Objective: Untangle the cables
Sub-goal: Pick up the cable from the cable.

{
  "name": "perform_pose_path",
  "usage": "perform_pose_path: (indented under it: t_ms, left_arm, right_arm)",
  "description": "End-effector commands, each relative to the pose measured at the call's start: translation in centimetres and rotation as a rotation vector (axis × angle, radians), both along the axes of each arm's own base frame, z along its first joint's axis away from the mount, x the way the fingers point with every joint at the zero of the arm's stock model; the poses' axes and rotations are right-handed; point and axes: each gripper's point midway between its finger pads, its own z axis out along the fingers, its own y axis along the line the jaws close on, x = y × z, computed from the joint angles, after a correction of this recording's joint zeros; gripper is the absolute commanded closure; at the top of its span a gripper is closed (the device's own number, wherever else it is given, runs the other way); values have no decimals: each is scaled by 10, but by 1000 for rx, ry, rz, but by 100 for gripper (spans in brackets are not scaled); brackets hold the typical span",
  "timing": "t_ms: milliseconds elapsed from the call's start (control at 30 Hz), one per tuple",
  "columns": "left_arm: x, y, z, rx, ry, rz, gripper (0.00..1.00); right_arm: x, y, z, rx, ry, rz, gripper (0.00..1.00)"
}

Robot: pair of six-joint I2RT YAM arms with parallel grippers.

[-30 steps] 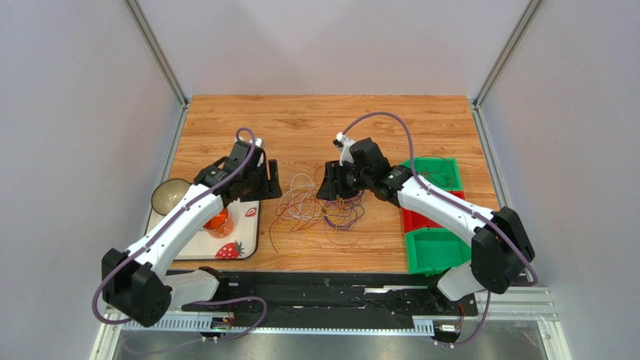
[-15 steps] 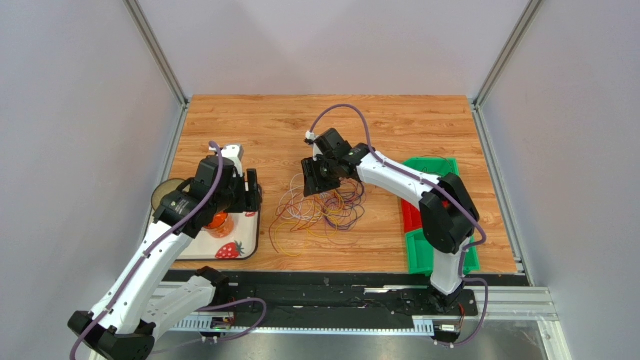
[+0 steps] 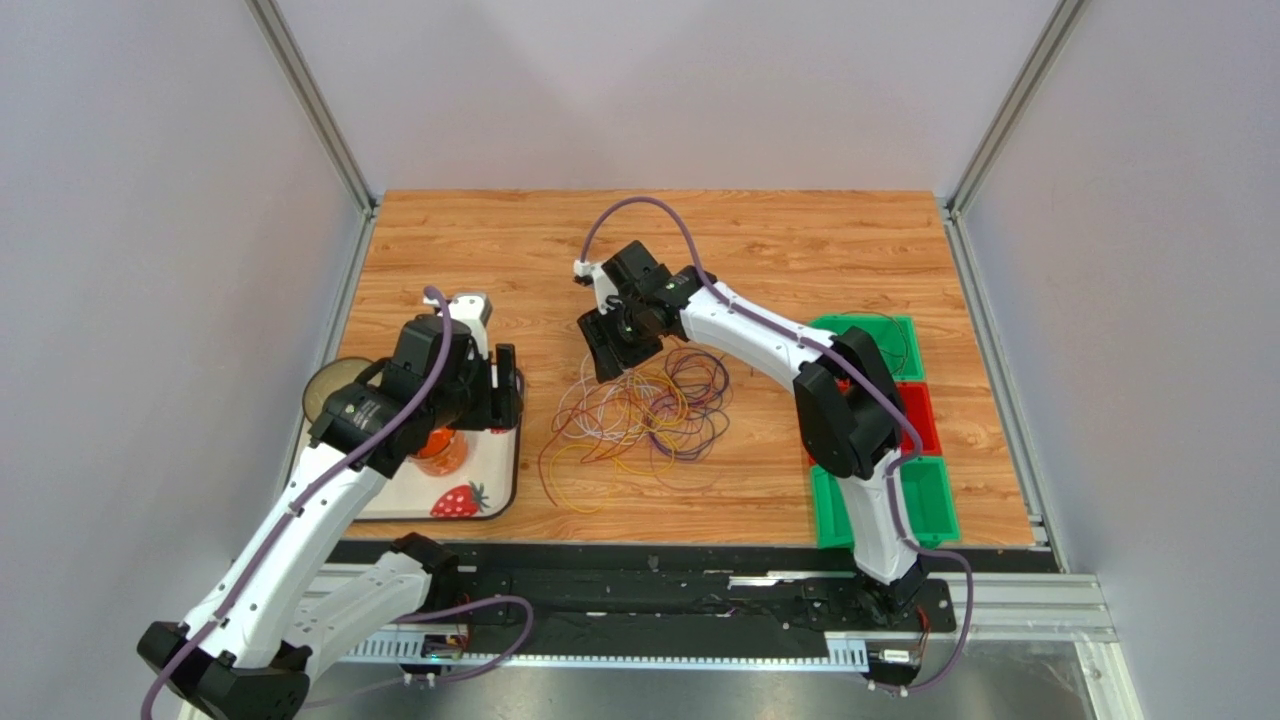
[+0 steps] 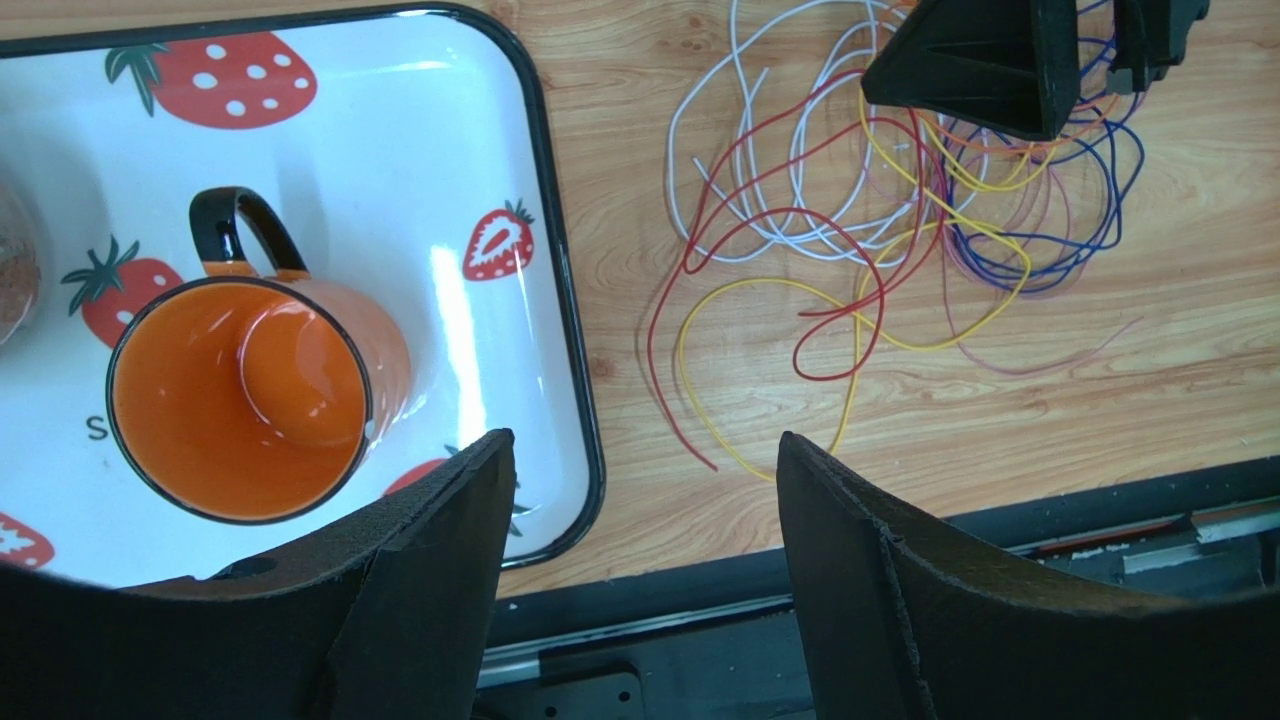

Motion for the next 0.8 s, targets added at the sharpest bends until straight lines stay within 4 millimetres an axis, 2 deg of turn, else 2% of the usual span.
perform_pose_path:
  t_ms: [0, 200, 400, 767]
  left_arm:
    - [5, -3, 2, -9, -23, -24, 27]
    - [6, -2, 2, -20, -22, -21, 27]
    - [8, -1, 1, -30, -18, -16, 28]
    - [11, -1, -3, -35, -2, -12, 28]
  right_arm:
    - [10, 6, 2, -17, -86, 159, 45]
    - [11, 8, -1, -33, -144, 307, 45]
    - [-8, 20, 2, 21, -101, 436, 46]
    - [-27, 36, -38, -34, -67, 519, 48]
